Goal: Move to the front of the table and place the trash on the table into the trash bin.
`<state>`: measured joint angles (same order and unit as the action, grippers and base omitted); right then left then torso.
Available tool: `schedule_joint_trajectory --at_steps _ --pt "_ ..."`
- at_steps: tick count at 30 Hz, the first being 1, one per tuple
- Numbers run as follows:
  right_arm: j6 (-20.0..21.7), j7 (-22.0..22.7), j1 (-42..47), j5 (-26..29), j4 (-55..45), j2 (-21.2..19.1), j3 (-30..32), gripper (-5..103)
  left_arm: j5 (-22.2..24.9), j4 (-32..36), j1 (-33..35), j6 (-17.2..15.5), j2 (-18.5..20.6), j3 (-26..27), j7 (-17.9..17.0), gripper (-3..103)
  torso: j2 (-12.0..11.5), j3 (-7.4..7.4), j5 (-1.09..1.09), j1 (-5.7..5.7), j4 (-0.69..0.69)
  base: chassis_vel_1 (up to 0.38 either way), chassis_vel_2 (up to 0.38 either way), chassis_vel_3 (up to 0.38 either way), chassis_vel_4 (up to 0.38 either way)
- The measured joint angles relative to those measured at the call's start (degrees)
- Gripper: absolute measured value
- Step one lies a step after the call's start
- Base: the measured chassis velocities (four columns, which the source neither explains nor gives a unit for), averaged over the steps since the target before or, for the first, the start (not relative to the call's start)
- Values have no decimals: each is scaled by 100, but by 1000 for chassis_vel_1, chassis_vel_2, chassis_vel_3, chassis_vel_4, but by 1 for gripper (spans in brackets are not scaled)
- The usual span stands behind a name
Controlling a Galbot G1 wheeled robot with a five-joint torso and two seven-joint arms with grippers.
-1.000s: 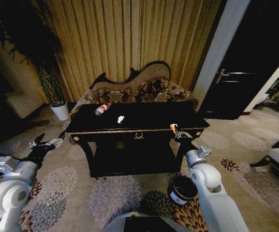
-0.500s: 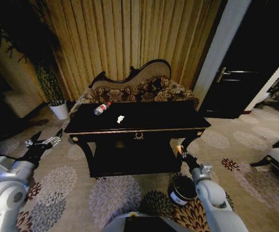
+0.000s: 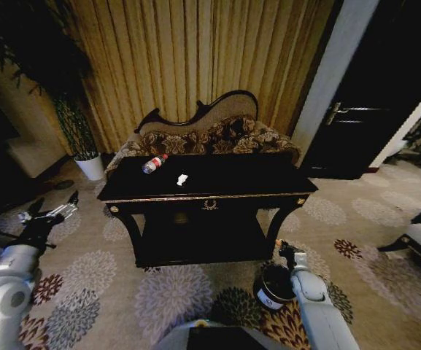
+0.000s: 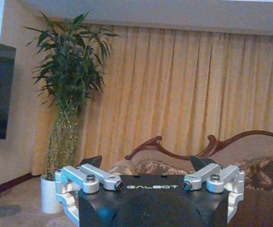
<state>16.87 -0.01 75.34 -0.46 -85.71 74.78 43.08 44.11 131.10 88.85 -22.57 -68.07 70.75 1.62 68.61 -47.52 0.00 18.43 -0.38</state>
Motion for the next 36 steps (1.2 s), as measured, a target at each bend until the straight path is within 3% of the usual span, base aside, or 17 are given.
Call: schedule_joint_trajectory --at_steps 8,16,22,23,26,32,36 --pt "-95 1 -31 -544 601 328 353 1 62 -207 13 72 133 97 39 100 0 0 0 0 0 0 0 0 0" --pt "-105 1 -33 -670 625 566 498 1 134 -458 -6 112 287 120 102 100 0 0 -1 -1 0 0 0 0 0" --pt "-95 1 -86 -793 602 717 674 27 219 -487 8 107 319 191 164 100 0 0 -1 0 0 0 0 0 0" --pt "-95 1 -86 -793 602 717 674 27 219 -487 8 107 319 191 164 100 0 0 -1 0 0 0 0 0 0" --pt "-98 1 -45 -815 542 783 753 44 339 -507 17 95 328 216 168 100 0 0 -1 -1 1 0 0 0 0" --pt "-270 1 73 -718 278 825 811 60 354 -533 27 94 350 179 177 100 0 0 0 0 0 0 0 0 0" --pt "-663 2 298 405 -755 763 547 82 324 -509 -2 84 334 9 166 100 0 0 -1 -1 1 0 0 0 0"
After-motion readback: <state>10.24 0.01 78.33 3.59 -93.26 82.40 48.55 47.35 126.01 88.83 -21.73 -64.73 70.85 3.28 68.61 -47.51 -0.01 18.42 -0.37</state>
